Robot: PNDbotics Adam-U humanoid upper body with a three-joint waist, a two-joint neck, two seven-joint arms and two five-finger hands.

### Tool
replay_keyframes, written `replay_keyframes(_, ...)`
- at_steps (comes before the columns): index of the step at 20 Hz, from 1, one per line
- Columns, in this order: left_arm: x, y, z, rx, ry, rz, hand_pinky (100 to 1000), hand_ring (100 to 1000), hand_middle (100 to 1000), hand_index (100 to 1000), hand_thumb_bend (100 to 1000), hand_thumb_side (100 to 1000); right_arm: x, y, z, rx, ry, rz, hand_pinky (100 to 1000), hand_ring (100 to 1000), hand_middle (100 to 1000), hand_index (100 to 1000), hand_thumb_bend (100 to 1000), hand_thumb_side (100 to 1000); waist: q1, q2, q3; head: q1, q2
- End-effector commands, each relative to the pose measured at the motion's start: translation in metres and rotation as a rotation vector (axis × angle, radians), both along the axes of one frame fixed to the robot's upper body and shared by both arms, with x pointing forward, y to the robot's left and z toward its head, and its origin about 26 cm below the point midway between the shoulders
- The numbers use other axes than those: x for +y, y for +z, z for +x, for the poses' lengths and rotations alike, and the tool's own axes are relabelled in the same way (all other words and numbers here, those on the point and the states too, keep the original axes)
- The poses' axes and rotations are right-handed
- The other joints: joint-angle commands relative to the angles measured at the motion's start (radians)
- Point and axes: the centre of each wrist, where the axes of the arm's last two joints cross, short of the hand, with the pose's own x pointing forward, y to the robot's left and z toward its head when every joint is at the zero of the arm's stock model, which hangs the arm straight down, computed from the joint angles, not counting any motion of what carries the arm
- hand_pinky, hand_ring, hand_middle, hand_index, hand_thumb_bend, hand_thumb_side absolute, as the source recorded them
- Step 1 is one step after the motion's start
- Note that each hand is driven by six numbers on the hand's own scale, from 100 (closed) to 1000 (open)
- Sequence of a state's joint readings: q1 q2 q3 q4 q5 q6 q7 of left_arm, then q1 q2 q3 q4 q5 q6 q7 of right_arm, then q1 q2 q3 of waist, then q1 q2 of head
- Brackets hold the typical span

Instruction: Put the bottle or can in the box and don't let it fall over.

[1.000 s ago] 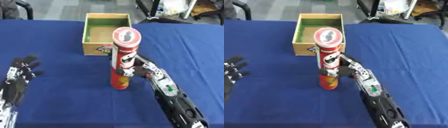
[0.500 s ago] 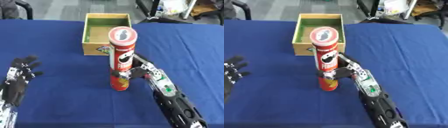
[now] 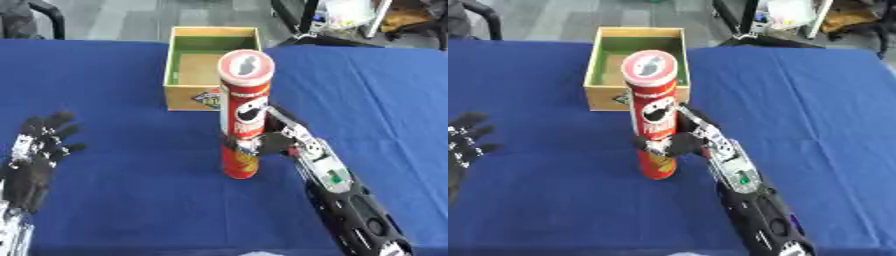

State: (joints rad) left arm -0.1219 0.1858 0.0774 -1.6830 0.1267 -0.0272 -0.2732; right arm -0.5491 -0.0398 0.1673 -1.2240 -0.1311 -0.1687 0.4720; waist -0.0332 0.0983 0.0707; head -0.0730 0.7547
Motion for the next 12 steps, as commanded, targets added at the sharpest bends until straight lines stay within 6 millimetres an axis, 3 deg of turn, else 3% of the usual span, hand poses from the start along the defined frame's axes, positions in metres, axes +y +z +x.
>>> replay_keyframes(1,0.001,0.006,0.001,-0.02,-0.003,0.013,777,917,914,929,398,944,0.002,0.019,0.006,-0.05,-0.01,0.014,432,456,390,474,200,100,0.003,-0.01,0.001,-0.004,0.004)
replay_keyframes(4,0.002,0.006,0.0,-0.019,-0.002,0.013,777,917,914,929,397,944,0.002,0.035,0.011,-0.094,-0.019,0.031,433,456,389,473,216,100,0.002,-0.011,0.001,-0.011,0.003)
replay_keyframes(9,0.002,0.006,0.0,-0.018,0.001,0.012,777,917,914,929,397,944,0.003,0.081,0.018,-0.233,-0.049,0.084,438,456,389,474,256,100,0.003,-0.012,0.001,-0.035,-0.001)
replay_keyframes(10,0.002,0.006,0.0,-0.019,0.0,0.012,777,917,914,929,397,944,0.002,0.091,0.019,-0.264,-0.058,0.089,438,456,390,474,100,100,0.003,-0.012,0.002,-0.042,-0.003)
replay_keyframes(11,0.002,0.006,0.0,-0.019,0.0,0.011,778,917,914,929,397,944,0.002,0.102,0.021,-0.297,-0.066,0.092,439,457,389,475,276,100,0.004,-0.011,0.003,-0.049,-0.004)
replay_keyframes(12,0.001,0.006,0.0,-0.02,-0.002,0.011,778,917,915,929,396,944,0.002,0.113,0.022,-0.33,-0.075,0.094,438,457,389,475,229,100,0.004,-0.01,0.005,-0.056,-0.006)
